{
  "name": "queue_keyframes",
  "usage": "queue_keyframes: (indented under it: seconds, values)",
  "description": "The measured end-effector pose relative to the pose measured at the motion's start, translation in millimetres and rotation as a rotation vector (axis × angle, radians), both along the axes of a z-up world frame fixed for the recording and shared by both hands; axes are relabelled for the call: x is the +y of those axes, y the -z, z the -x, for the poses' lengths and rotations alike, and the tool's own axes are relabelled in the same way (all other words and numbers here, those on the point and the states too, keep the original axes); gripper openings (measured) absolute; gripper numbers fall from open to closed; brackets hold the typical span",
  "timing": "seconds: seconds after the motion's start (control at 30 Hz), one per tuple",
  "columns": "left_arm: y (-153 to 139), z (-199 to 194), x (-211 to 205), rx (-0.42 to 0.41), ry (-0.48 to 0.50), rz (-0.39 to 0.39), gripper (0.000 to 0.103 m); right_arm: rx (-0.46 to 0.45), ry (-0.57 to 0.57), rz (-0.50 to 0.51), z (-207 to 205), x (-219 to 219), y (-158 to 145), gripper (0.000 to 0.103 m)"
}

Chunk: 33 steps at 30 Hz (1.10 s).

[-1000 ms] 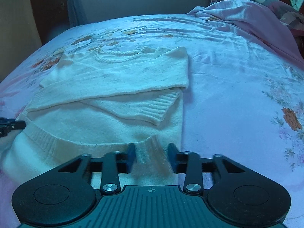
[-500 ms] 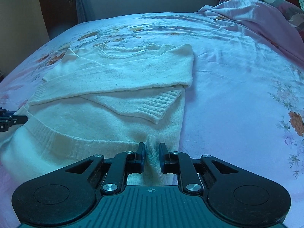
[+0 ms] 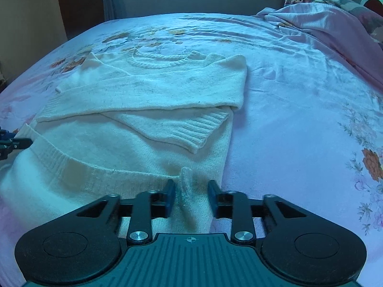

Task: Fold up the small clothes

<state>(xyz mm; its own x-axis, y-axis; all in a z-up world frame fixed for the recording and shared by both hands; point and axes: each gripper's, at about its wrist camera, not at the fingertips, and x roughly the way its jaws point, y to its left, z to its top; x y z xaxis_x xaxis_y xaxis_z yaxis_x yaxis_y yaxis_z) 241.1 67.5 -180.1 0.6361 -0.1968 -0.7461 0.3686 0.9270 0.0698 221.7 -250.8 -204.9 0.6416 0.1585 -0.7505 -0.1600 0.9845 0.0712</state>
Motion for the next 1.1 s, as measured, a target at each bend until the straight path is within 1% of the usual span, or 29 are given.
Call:
queue_keyframes:
  seconds: [0.03,0.07,0.1,0.13,0.17,0.23,0.33,0.37,0.43,0.5,0.53,0.57,0.67,0.77,0.83,0.9,1.0,1.1]
  values:
    - [0.1,-1.3,1.0,0.007,-0.003,0.006,0.016,0.021,-0.008,-0.023,-2.0,-0.9,1.5,0.038]
    - [-0.1,-2.0,1.5,0.012,-0.007,0.012,0.016,0.023,-0.010,-0.017,-1.9,0.4,1.9,0.038]
    - [-0.3,-2.0,1.6,0.013,-0.008,0.014,0.015,0.017,-0.014,-0.003,-0.8,2.4,0.8,0.034]
    - [-0.6,-1.0,0.8,0.013,-0.004,0.013,0.012,0.016,-0.027,-0.007,0.7,4.2,-0.4,0.014]
    - [-0.8,0.4,-0.3,0.012,0.002,0.009,0.009,0.017,-0.035,-0.005,2.8,6.3,-0.9,0.006]
    - [-0.7,3.7,-2.8,-0.001,0.013,-0.006,0.008,0.008,-0.041,0.012,7.4,9.8,-1.0,0.006]
    - [0.0,0.9,-1.8,0.006,0.017,0.003,0.008,0.006,-0.044,-0.013,10.6,7.2,-0.5,0.006]
    - [0.3,-2.0,-0.6,0.011,0.008,0.008,0.015,0.014,-0.047,-0.013,10.0,7.2,1.0,0.006]
    - [0.4,-8.9,3.1,0.033,-0.009,0.028,0.021,0.035,-0.045,-0.041,7.0,3.8,2.9,0.006]
    - [1.5,-14.4,6.4,0.059,-0.024,0.055,0.021,0.042,-0.027,-0.065,5.3,0.8,2.8,0.006]
    - [1.0,-14.4,6.6,0.062,-0.032,0.062,0.015,0.042,-0.023,-0.062,6.0,1.6,2.2,0.006]
    - [-0.3,-12.5,5.4,0.058,-0.037,0.063,0.005,0.035,-0.024,-0.058,8.1,3.2,0.6,0.006]
    - [-6.8,-0.8,1.8,0.015,-0.040,0.057,0.005,-0.001,-0.037,-0.069,17.5,5.0,-6.4,0.003]
    - [-26.4,4.0,7.1,-0.040,-0.067,0.120,0.004,-0.069,0.007,-0.098,22.9,-0.6,-23.6,0.003]
    - [-44.3,-0.5,9.9,-0.082,-0.081,0.159,0.004,-0.112,0.031,-0.118,18.9,-6.1,-38.4,0.003]
    - [-62.3,-14.9,10.0,-0.117,-0.086,0.186,0.004,-0.162,0.058,-0.122,9.8,-11.0,-54.4,0.003]
    - [-79.1,-44.4,10.4,-0.155,-0.108,0.221,0.004,-0.217,0.093,-0.124,-18.5,-18.2,-74.8,0.003]
    - [-85.2,-78.5,6.5,-0.181,-0.123,0.226,0.004,-0.252,0.112,-0.111,-54.1,-21.7,-85.1,0.003]
